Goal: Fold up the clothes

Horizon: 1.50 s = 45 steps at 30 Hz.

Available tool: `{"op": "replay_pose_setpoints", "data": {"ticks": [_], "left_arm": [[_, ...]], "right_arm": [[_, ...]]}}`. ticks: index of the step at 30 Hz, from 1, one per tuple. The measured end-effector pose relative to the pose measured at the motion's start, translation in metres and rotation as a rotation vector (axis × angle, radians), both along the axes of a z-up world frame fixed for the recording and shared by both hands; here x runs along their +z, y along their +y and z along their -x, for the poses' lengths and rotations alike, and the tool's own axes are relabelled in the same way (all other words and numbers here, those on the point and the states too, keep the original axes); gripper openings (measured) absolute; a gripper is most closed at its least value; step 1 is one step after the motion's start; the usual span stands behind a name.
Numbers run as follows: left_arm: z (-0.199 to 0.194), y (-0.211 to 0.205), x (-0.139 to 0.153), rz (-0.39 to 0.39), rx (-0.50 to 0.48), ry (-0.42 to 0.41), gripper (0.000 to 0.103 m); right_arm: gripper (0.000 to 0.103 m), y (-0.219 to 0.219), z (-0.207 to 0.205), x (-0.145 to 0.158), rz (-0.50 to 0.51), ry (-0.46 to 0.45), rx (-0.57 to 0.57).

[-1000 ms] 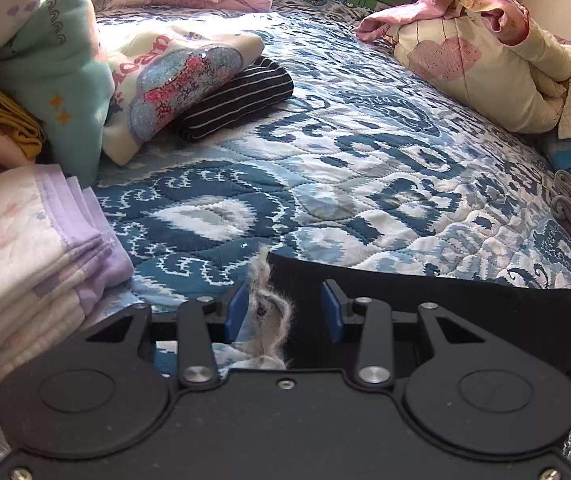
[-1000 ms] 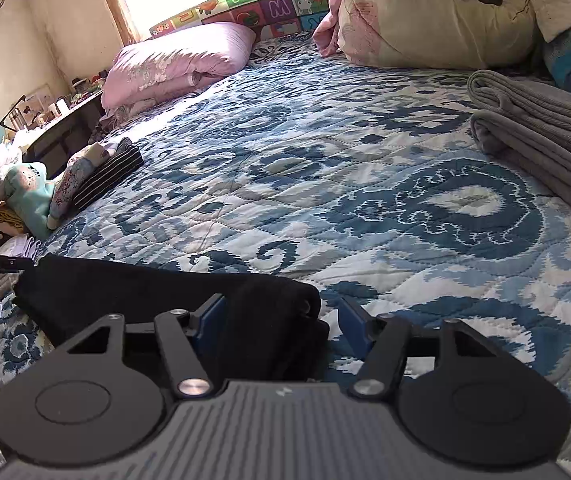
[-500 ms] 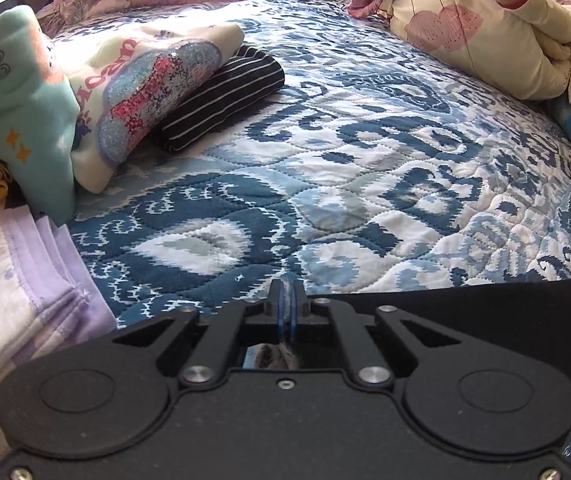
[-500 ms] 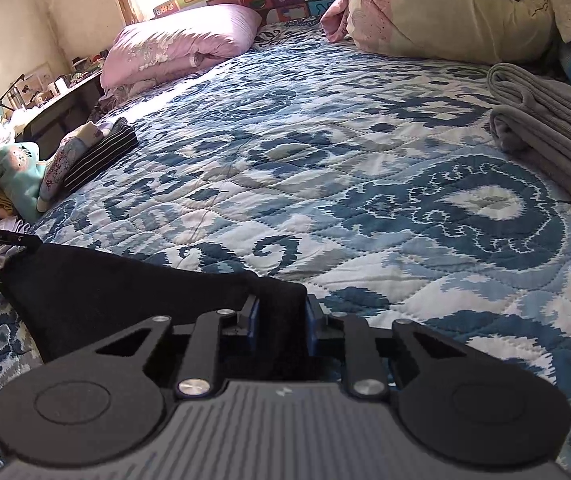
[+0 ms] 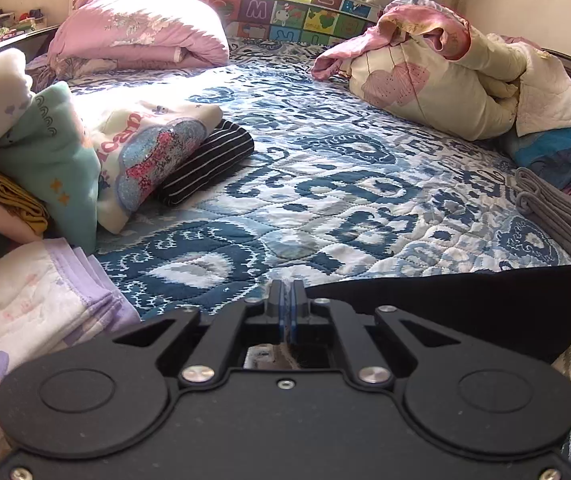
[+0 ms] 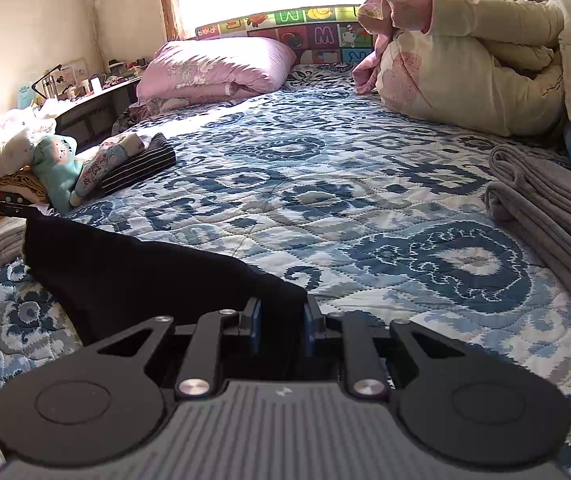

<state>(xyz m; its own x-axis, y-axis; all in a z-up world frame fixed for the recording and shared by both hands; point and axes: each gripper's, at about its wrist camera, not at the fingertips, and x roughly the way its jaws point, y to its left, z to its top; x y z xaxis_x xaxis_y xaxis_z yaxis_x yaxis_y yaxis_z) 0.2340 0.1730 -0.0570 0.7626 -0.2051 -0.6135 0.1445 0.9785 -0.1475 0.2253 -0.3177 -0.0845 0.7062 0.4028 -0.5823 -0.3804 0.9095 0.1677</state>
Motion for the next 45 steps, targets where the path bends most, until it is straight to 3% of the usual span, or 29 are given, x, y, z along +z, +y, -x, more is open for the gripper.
{"op": "replay_pose_setpoints", "data": {"ticks": [11,15,16,18,20,23,24,26,27,32,36,39,40,41,43,45], "left_arm": [[0.101,0.007,0.013,-0.082,-0.107,-0.063,0.0],[0.147,0.001,0.002,-0.181,-0.223,-0.029,0.0],[0.156,0.001,-0.003,-0.202,-0.245,-0.007,0.001],[0.174,0.004,-0.011,-0.236,-0.277,0.033,0.001],[0.182,0.016,-0.013,-0.181,-0.219,0.053,0.001],[0.191,0.033,-0.015,-0.044,-0.066,0.085,0.005],[0.192,0.035,-0.02,0.022,-0.013,0.104,0.007],[0.194,0.038,-0.033,0.159,0.089,0.145,0.026],[0.195,0.04,-0.04,0.227,0.139,0.165,0.03],[0.2,0.047,-0.072,0.569,0.394,0.264,0.032],[0.192,0.035,-0.076,0.631,0.423,0.289,0.032],[0.186,0.022,-0.086,0.661,0.427,0.313,0.032],[0.184,0.018,-0.089,0.671,0.428,0.321,0.031],[0.183,0.016,-0.09,0.658,0.418,0.309,0.013],[0.18,0.01,-0.08,0.609,0.386,0.263,0.008],[0.184,0.011,-0.051,0.557,0.337,0.154,0.008]], "right_arm": [[0.021,-0.01,0.068,0.008,0.079,0.013,0.157],[0.017,-0.011,0.091,0.001,0.158,0.108,0.265],[0.02,-0.011,0.098,-0.002,0.18,0.142,0.291],[0.038,-0.013,0.111,-0.007,0.218,0.202,0.339],[0.053,-0.02,0.119,-0.007,0.186,0.223,0.345],[0.056,-0.035,0.122,-0.002,0.068,0.249,0.284],[0.058,-0.038,0.121,-0.002,0.025,0.255,0.236],[0.068,-0.045,0.118,-0.005,-0.063,0.269,0.137],[0.069,-0.047,0.117,-0.012,-0.113,0.286,0.083],[0.069,-0.058,0.109,-0.047,-0.362,0.371,-0.188],[0.071,-0.063,0.095,-0.082,-0.544,0.428,-0.286],[0.07,-0.061,0.097,-0.079,-0.571,0.401,-0.288],[0.066,-0.06,0.098,-0.078,-0.579,0.392,-0.288],[0.049,-0.059,0.099,-0.077,-0.588,0.383,-0.288],[0.029,-0.057,0.101,-0.075,-0.606,0.365,-0.289],[0.028,-0.056,0.102,-0.073,-0.623,0.347,-0.29]]}}
